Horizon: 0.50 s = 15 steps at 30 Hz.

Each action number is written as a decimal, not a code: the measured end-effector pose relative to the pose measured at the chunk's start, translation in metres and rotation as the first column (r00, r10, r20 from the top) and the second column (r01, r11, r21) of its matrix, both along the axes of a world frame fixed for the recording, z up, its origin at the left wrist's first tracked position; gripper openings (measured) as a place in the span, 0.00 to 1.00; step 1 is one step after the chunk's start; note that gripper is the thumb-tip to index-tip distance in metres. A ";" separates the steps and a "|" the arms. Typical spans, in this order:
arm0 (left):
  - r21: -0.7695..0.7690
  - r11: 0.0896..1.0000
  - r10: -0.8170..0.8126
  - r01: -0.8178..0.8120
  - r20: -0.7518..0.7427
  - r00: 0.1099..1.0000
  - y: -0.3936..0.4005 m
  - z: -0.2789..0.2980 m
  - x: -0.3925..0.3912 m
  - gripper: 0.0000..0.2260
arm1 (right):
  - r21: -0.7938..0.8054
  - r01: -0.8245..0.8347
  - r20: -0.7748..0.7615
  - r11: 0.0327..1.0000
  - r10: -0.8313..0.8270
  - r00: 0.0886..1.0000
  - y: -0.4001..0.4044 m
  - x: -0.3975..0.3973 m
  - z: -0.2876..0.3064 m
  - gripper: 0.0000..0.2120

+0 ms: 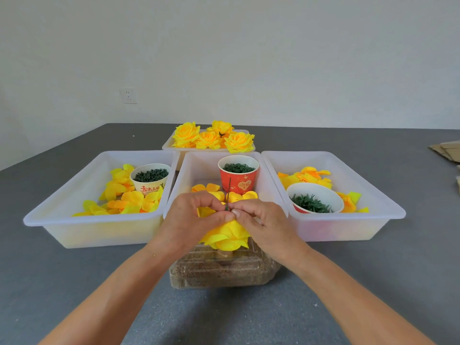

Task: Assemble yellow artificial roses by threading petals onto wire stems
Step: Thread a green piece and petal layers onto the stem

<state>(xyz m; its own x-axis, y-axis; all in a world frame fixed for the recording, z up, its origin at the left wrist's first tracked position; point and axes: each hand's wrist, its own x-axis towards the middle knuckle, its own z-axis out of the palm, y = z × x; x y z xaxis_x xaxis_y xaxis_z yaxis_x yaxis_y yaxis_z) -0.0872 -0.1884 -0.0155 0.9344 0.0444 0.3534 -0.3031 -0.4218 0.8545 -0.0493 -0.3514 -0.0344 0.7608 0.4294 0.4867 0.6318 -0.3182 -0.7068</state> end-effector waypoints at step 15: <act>-0.012 0.982 -0.186 0.187 -0.188 0.964 0.001 0.027 0.010 0.09 | -0.069 0.416 -0.098 0.907 -0.421 0.902 -0.068 0.082 0.035 0.07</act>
<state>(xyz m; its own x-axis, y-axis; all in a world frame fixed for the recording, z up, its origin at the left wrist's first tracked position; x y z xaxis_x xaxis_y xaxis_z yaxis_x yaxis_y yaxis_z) -0.0775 -0.1874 0.0112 0.9755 -0.1386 0.1708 -0.2116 -0.3778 0.9014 0.0332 -0.4193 0.0006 0.9221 0.0795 0.3787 0.3538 -0.5699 -0.7417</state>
